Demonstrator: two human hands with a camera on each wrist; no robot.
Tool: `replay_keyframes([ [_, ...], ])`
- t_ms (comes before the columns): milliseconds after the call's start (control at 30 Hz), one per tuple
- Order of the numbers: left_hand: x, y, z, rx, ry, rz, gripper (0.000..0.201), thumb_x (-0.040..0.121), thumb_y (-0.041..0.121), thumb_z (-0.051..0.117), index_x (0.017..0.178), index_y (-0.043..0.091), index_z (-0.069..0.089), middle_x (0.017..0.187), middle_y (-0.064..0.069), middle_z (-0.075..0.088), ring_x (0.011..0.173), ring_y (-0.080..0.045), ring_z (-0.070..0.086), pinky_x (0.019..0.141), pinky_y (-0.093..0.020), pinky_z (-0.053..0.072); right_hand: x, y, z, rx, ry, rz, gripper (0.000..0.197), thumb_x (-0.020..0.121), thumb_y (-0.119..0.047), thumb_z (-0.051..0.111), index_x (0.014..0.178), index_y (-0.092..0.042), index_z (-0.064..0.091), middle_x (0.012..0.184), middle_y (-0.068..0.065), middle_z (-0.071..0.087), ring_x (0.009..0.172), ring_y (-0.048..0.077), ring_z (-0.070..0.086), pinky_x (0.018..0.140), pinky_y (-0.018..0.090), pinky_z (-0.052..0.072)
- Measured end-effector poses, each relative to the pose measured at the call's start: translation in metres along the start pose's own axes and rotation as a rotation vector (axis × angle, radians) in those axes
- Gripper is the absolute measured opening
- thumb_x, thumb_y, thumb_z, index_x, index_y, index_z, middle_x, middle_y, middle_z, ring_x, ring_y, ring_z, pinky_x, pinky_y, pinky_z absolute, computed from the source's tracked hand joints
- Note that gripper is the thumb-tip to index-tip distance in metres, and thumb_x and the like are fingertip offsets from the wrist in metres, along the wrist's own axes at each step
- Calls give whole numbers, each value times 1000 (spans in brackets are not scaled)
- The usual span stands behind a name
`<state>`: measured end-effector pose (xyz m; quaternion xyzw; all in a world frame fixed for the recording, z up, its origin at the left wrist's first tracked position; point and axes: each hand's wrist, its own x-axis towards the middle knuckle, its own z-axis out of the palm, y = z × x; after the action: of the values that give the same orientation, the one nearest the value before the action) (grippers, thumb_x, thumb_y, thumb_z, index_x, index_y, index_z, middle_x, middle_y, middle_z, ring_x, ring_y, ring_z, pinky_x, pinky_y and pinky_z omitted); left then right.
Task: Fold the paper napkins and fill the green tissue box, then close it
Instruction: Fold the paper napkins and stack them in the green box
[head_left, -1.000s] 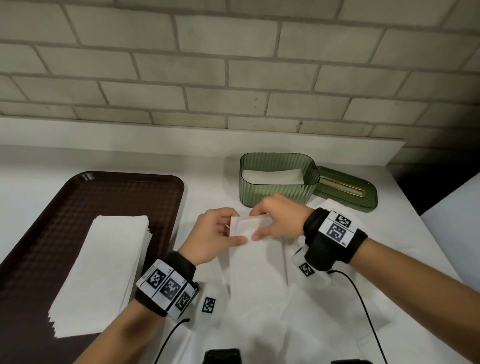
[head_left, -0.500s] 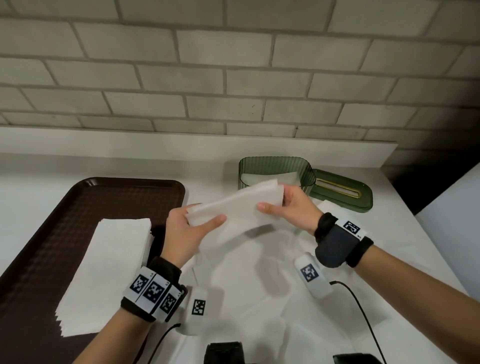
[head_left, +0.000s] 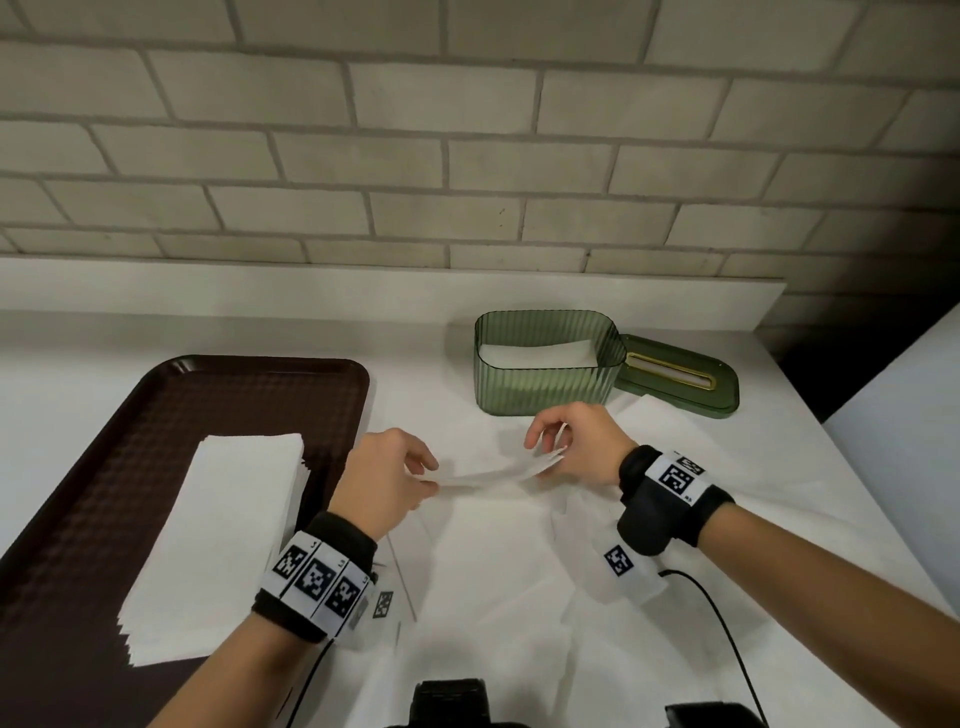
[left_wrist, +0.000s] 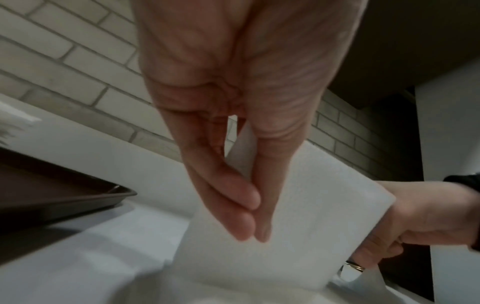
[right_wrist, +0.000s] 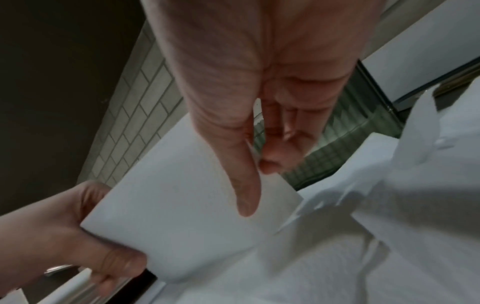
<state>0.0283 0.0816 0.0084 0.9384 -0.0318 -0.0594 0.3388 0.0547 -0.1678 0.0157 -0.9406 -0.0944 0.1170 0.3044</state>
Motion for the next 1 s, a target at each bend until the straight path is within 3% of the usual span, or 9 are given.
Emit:
replay_keyframes([
  [167, 5, 7, 4, -80, 6, 37, 13, 75, 16, 78, 70, 7, 70, 50, -5, 66, 48, -15, 66, 60, -35, 59, 2, -6, 3, 74, 18, -11, 39, 68, 12, 57, 74, -23, 73, 73, -1, 61, 53, 5, 47, 65, 21, 46],
  [333, 8, 6, -6, -215, 137, 44, 20, 76, 26, 81, 77, 9, 70, 50, 0, 64, 38, -5, 57, 51, -20, 50, 8, 6, -20, 340, 46, 3, 12, 72, -5, 82, 80, -9, 74, 70, 3, 70, 48, 2, 57, 54, 17, 48],
  [467, 25, 28, -19, -496, 294, 118, 14, 80, 16, 77, 91, 10, 73, 66, 11, 67, 40, -3, 53, 48, -13, 47, 28, 11, -51, 473, 226, -13, 21, 79, -6, 76, 99, -4, 72, 78, 6, 73, 51, 2, 61, 59, 21, 52],
  [567, 57, 48, -25, -517, 377, 205, 17, 81, 11, 76, 92, 11, 64, 66, 3, 62, 49, -10, 54, 50, -16, 48, 45, 16, -75, 517, 385, 37, 11, 83, -7, 73, 91, -3, 67, 71, 11, 65, 45, -1, 57, 55, 18, 49],
  [633, 82, 63, -23, -457, 413, 265, 28, 81, 8, 74, 93, 17, 49, 67, -4, 61, 53, -13, 54, 53, -15, 46, 56, 24, -87, 489, 496, 84, 15, 84, -11, 74, 87, -11, 59, 65, 7, 61, 39, -2, 53, 51, 17, 45],
  [700, 108, 78, -18, -358, 402, 318, 31, 82, 6, 69, 94, 16, 42, 70, -9, 62, 57, -12, 54, 56, -16, 45, 66, 33, -95, 409, 548, 154, 25, 85, -16, 74, 102, -15, 57, 71, 6, 64, 41, -2, 55, 52, 15, 47],
  [800, 144, 88, -3, -37, 316, 315, 15, 87, 12, 60, 96, 13, 48, 79, -12, 64, 76, -27, 60, 69, -35, 51, 74, 45, -101, 207, 551, 230, 38, 81, -26, 76, 112, -20, 54, 84, 4, 67, 68, 15, 63, 68, 24, 47],
  [900, 158, 91, 12, 271, 182, 301, 13, 92, 10, 50, 101, 15, 58, 90, -11, 64, 88, -31, 58, 75, -32, 45, 79, 53, -94, -97, 464, 257, 43, 80, -30, 72, 112, -26, 43, 86, 2, 66, 80, 27, 61, 71, 33, 49],
  [1000, 162, 95, 22, 515, 96, 318, 21, 91, 7, 49, 98, 15, 66, 97, -10, 66, 101, -30, 52, 84, -33, 36, 80, 51, -85, -389, 347, 204, 30, 82, -35, 68, 104, -26, 50, 87, 0, 65, 85, 28, 63, 69, 32, 46],
])
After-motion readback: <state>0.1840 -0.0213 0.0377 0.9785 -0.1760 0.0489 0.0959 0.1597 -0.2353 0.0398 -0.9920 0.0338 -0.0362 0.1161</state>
